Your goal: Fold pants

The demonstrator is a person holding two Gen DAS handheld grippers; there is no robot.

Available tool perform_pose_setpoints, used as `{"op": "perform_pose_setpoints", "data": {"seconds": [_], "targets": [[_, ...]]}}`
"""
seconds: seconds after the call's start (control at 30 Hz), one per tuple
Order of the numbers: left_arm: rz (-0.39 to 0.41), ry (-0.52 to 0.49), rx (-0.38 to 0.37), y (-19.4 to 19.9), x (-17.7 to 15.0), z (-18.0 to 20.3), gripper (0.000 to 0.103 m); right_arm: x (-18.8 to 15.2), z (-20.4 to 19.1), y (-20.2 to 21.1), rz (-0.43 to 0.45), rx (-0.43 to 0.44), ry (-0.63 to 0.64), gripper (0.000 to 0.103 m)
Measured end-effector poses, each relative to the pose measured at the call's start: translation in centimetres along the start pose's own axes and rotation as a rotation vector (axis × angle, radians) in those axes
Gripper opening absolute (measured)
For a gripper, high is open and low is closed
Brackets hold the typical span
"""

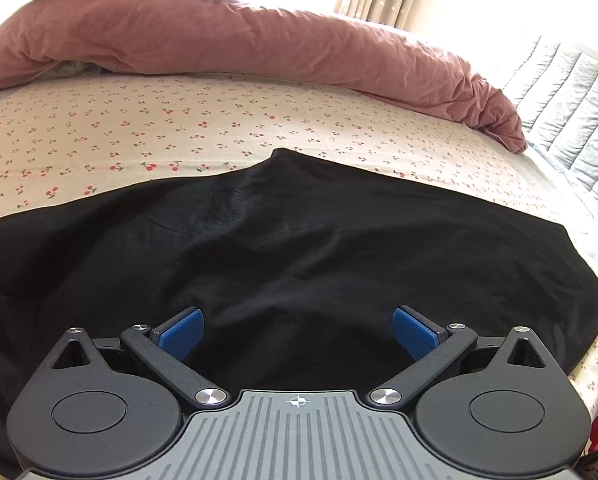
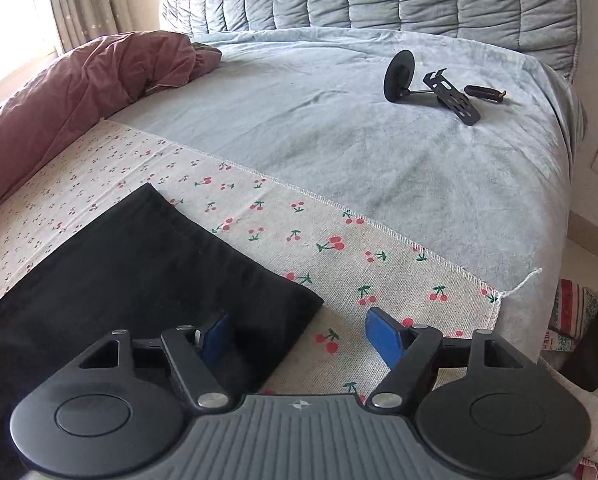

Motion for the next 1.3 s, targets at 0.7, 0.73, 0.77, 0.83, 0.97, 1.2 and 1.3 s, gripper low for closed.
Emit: {"op": "perform_pose_setpoints", "data": {"seconds": [0.7, 0.73, 0.77, 0.83, 0.97, 1.2, 1.3], "targets": [[0.055, 0.073, -0.163, -2.6, 1.8, 2.6, 0.101, -1.5, -10.9, 10.6, 0.164, 0.36, 0.248, 0.007], [0.058, 0.083, -0.184, -2.8, 1.9, 2.8, 0.1, -2.2, -12.3, 11.7, 0.169, 0.401, 0.286, 0.007], [0.059, 0.097, -0.209, -3.0, 1.9, 3.0, 0.1, -2.9, -13.5, 12.8, 0.173, 0.44, 0.322, 0.007], [0.057, 0.119, -0.254, -3.5, 2.0, 3.4, 0.099, -4.8, -16.5, 15.3, 0.176, 0.532, 0.413, 0.007], [0.059, 0.17, -0.358, -4.9, 2.1, 3.9, 0.084, -9.7, -21.6, 19.6, 0.131, 0.698, 0.579, 0.007], [0.052, 0.346, -0.412, -7.8, 2.0, 2.3, 0.066, -17.4, -26.3, 24.5, 0.018, 0.89, 0.808, 0.007], [0.043, 0.382, -0.412, -8.3, 1.9, 1.7, 0.056, -18.6, -26.9, 25.9, 0.008, 0.935, 0.844, 0.007]]}}
Point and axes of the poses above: each gripper's, at about its wrist camera, not at the fingertips, and y roughly against the way its jaws point, z to its right, x to its top, the point moved 7 cm from there along -y, roughly the way its jaws point, and after that the axes turned 15 degrees about -x, right-handed, at the moved point
